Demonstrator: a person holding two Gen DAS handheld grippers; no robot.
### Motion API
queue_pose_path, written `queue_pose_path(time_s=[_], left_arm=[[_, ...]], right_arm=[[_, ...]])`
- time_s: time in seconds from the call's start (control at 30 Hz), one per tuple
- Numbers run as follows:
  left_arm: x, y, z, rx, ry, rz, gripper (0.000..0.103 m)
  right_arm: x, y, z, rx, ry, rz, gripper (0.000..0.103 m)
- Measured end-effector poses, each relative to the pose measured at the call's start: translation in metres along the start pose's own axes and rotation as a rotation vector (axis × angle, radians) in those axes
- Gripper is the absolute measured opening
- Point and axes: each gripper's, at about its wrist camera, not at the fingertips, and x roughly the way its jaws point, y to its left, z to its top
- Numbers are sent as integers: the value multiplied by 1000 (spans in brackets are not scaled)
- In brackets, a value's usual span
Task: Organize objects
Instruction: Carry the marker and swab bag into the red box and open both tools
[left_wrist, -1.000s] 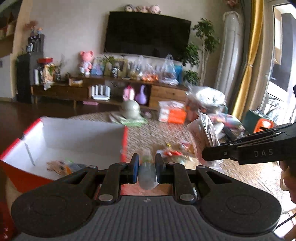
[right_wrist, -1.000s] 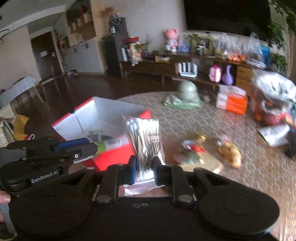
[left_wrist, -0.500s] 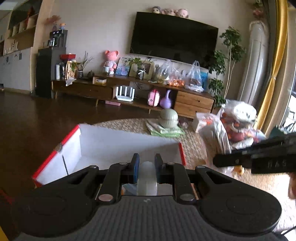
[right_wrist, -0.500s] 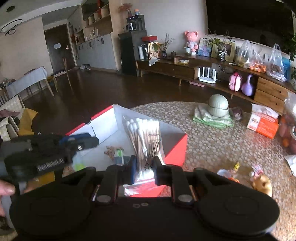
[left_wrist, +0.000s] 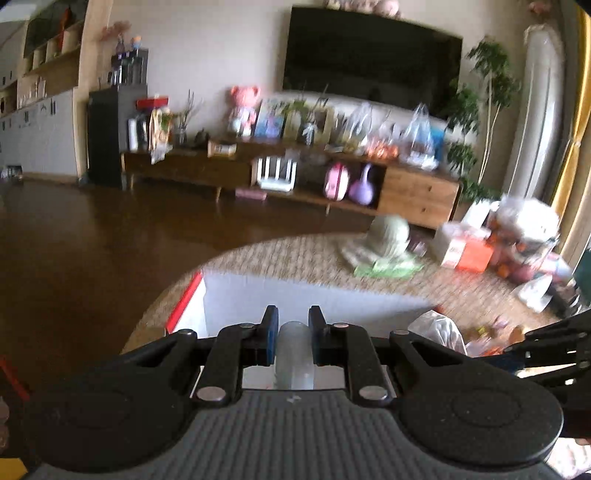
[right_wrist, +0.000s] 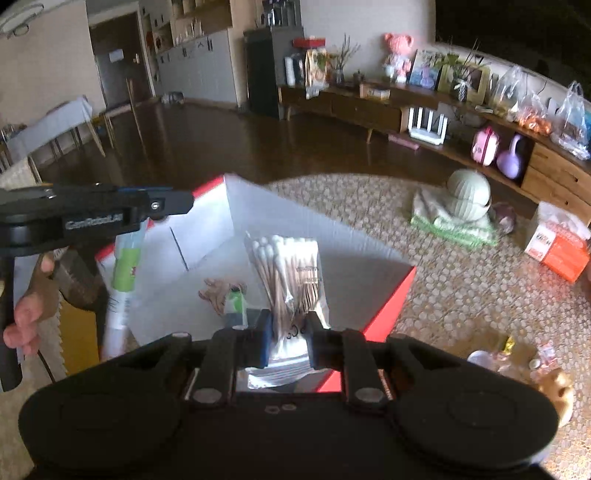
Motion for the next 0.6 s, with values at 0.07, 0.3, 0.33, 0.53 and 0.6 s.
queue_pose_path(time_s=[0.07, 0.3, 0.33, 0.53, 0.6], left_arm=[[17, 7, -4, -9, 41, 0, 17], [62, 14, -10, -7, 188, -2, 16], [65, 14, -8, -8, 205, -2, 16], [86, 21, 0, -7, 316, 46, 16], [90, 25, 4, -41, 337, 32, 16]], right_arm=[[15, 2, -1, -8, 32, -8, 18], [52, 10, -1, -38, 107, -29, 18], [56, 11, -1, -45, 115, -32, 18], [68, 18, -3, -63, 143, -27, 23], [69, 19, -3, -63, 153, -16, 24]])
